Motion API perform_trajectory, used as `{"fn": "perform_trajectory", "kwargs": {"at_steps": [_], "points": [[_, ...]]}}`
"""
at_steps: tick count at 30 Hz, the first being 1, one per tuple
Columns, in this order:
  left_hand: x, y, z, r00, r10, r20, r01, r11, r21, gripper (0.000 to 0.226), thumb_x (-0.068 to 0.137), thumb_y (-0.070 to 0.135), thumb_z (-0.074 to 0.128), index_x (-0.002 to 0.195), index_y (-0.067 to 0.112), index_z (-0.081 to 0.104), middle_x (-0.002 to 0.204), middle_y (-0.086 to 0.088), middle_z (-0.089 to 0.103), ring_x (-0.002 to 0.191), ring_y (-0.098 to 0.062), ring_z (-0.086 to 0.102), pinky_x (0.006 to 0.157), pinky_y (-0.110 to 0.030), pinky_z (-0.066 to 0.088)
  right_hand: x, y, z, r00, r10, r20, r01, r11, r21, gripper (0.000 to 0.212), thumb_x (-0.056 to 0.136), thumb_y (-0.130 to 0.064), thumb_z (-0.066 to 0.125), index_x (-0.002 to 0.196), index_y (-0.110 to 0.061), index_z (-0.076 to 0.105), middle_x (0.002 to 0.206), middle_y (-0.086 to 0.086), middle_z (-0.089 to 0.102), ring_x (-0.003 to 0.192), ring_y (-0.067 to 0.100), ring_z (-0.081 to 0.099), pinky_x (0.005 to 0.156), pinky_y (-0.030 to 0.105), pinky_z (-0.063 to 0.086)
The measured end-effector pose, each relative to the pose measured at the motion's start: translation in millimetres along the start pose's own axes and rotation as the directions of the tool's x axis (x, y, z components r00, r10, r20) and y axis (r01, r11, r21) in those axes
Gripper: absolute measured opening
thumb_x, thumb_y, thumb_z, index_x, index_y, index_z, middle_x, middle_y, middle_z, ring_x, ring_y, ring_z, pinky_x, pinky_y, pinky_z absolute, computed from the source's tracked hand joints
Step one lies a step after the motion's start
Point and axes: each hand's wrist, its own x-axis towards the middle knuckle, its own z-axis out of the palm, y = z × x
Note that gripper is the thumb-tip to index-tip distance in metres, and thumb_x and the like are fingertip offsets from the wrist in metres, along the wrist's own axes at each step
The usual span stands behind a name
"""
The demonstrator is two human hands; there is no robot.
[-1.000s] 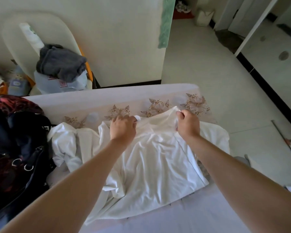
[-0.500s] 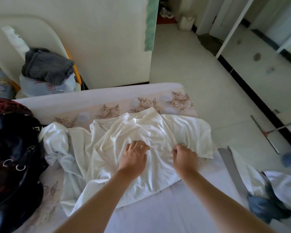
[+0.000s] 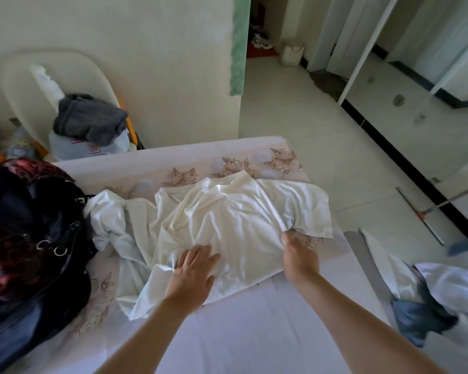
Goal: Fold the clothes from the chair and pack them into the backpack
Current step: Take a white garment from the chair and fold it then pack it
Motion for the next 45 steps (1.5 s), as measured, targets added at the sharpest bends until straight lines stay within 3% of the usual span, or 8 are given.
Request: {"fn": "perform_trajectory", "kwargs": {"at_steps": [4, 8, 13, 21, 28, 35, 39, 45], "points": [[-13, -11, 0, 0.984, 0.120, -0.128, -0.114, 0.992, 0.053, 0.044, 0.079, 0.021, 0.052, 0.121, 0.022, 0.068, 0.132, -0.002, 0.059, 0.122, -0.029, 0.054, 0.111, -0.043, 0.032, -9, 34, -3, 0.997, 0.003, -0.078, -0.015, 0.987, -0.162, 0.035, 0.081, 0.005, 0.055, 0.110, -0.015, 0.052, 0.092, 0.009, 0.067, 0.074, 0.028, 0.068, 0.057, 0.032, 0.044], [-24, -2, -9, 0.979, 0.067, -0.195, -0.062, 0.998, 0.032, 0.042, 0.083, 0.018, 0.057, 0.123, 0.019, 0.067, 0.139, -0.007, 0.055, 0.130, -0.032, 0.048, 0.113, -0.045, 0.032, -20, 42, -15, 0.996, 0.033, -0.082, -0.055, 0.957, -0.285, 0.028, 0.084, -0.010, 0.056, 0.109, -0.020, 0.065, 0.113, 0.010, 0.061, 0.098, 0.030, 0.061, 0.079, 0.038, 0.047], [-53, 12, -35, 0.908, -0.406, -0.101, 0.395, 0.912, -0.108, 0.072, 0.076, 0.017, 0.070, 0.143, 0.016, 0.043, 0.141, -0.007, 0.045, 0.126, -0.030, 0.042, 0.102, -0.049, 0.040, -48, -34, -2, 0.882, -0.463, -0.086, 0.467, 0.884, 0.026, 0.053, 0.061, -0.014, 0.071, 0.113, -0.021, 0.063, 0.122, 0.011, 0.053, 0.104, 0.034, 0.057, 0.086, 0.042, 0.047], [-88, -14, -63, 0.713, -0.700, 0.040, 0.619, 0.601, -0.506, 0.026, 0.098, 0.024, 0.049, 0.076, 0.011, 0.055, 0.069, 0.000, 0.055, 0.071, -0.028, 0.051, 0.056, -0.034, 0.033, -85, -101, 15, 0.778, -0.623, -0.082, 0.621, 0.782, -0.050, 0.048, 0.045, -0.004, 0.083, 0.088, -0.020, 0.070, 0.076, 0.002, 0.058, 0.061, 0.024, 0.061, 0.054, 0.032, 0.051], [-96, -43, -93, 0.452, -0.791, 0.412, 0.870, 0.493, -0.007, 0.026, 0.093, 0.010, 0.046, 0.116, 0.002, 0.057, 0.100, -0.012, 0.063, 0.094, -0.029, 0.066, 0.076, -0.036, 0.054, -85, -95, -16, 0.654, -0.573, 0.493, 0.529, 0.813, 0.243, 0.032, 0.078, -0.001, 0.049, 0.092, -0.018, 0.071, 0.098, -0.005, 0.071, 0.090, 0.020, 0.064, 0.077, 0.029, 0.050], [-75, -32, -91, 0.950, -0.244, 0.193, 0.278, 0.944, -0.175, 0.046, 0.073, 0.005, 0.055, 0.110, 0.033, 0.053, 0.117, 0.015, 0.045, 0.117, -0.009, 0.042, 0.098, -0.030, 0.041, -38, -115, -35, 0.833, -0.507, 0.221, 0.430, 0.845, 0.316, 0.022, 0.087, -0.019, 0.057, 0.105, -0.026, 0.067, 0.117, -0.005, 0.063, 0.105, 0.020, 0.064, 0.086, 0.029, 0.049], [-53, -21, -63, 0.925, 0.009, 0.380, 0.016, 0.998, -0.063, 0.063, 0.069, 0.056, 0.071, 0.127, 0.043, 0.053, 0.131, 0.013, 0.037, 0.124, -0.008, 0.029, 0.109, -0.028, 0.027, -2, -139, -40, 0.763, -0.640, 0.094, 0.612, 0.761, 0.215, 0.050, 0.089, 0.001, 0.046, 0.131, -0.024, 0.055, 0.140, -0.003, 0.043, 0.110, 0.027, 0.062, 0.084, 0.036, 0.050], [-35, -38, -57, 0.981, -0.168, 0.097, 0.191, 0.922, -0.338, 0.007, 0.090, 0.021, 0.065, 0.094, 0.019, 0.071, 0.092, 0.004, 0.064, 0.087, -0.017, 0.060, 0.078, -0.033, 0.050, 36, -178, -31, 0.658, -0.738, 0.152, 0.751, 0.657, -0.060, 0.075, 0.086, 0.004, 0.049, 0.148, -0.035, 0.035, 0.162, -0.001, 0.021, 0.104, 0.028, 0.064, 0.085, 0.039, 0.054]]}}
